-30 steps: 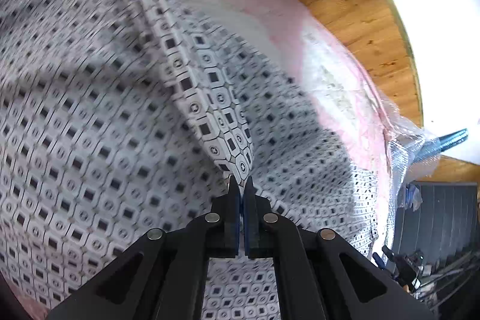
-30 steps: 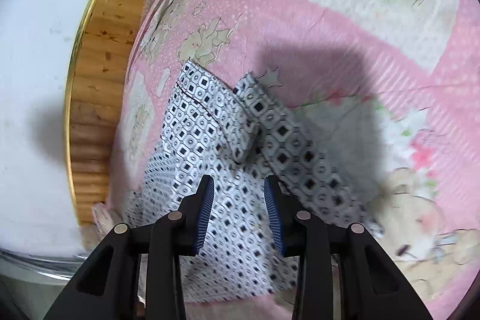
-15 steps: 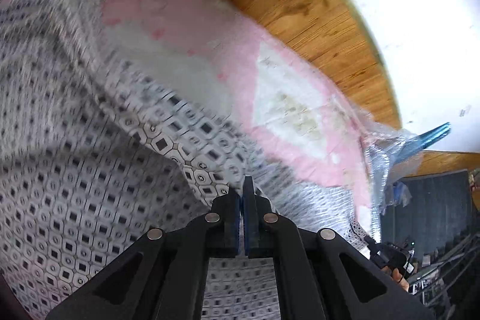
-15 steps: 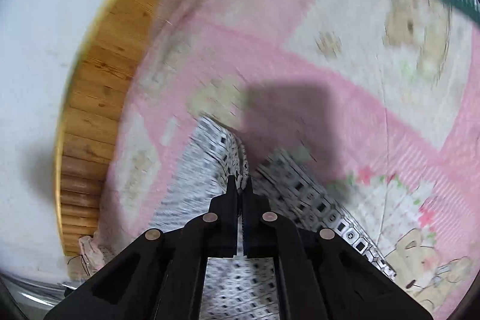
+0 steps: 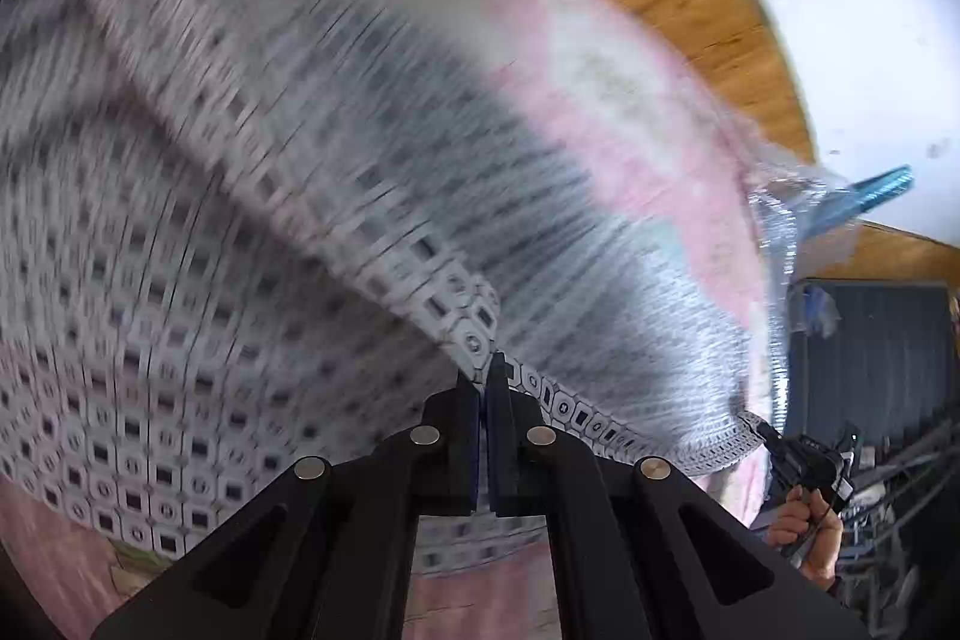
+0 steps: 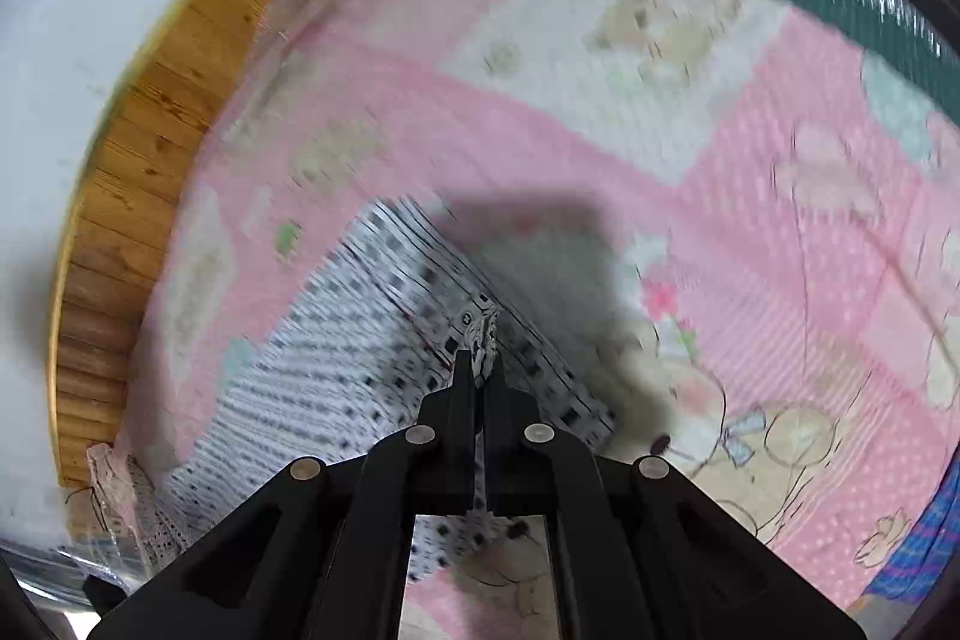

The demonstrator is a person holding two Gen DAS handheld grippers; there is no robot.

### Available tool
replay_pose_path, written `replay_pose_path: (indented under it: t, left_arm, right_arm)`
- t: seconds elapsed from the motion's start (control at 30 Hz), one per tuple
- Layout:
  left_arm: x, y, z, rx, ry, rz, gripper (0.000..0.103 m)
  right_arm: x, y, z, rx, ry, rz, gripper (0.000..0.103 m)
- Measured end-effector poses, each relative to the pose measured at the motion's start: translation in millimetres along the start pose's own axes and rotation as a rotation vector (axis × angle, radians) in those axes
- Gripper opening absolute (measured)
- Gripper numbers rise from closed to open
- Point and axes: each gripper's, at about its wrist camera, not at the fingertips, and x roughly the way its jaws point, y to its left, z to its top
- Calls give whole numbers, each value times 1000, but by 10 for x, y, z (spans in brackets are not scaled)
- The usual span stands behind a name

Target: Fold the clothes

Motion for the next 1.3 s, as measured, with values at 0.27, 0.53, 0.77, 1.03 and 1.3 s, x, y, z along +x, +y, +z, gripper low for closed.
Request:
replay_pose_path:
  t: [0.27, 0.53, 0.77, 1.03, 1.3]
  left_arm:
    - [487, 118, -227, -3, 105, 116, 1]
    - [450, 255, -291, -67, 137, 100, 14]
    - [-160, 343, -455, -60, 103, 12, 23]
    - [-925, 1931, -152, -411, -187, 228, 23]
    - [-1684, 2739, -246, -553, -318, 25, 24]
  right_arm:
    - [299, -263, -189, 8, 84, -97, 1]
    - [244, -291, -291, -64, 90, -239, 25]
    - [-2, 932, -548, -391, -31, -216, 35]
    - [895, 1190, -1138, -490, 258, -193, 31]
    - [941, 2030, -1212, -622, 211, -366, 31]
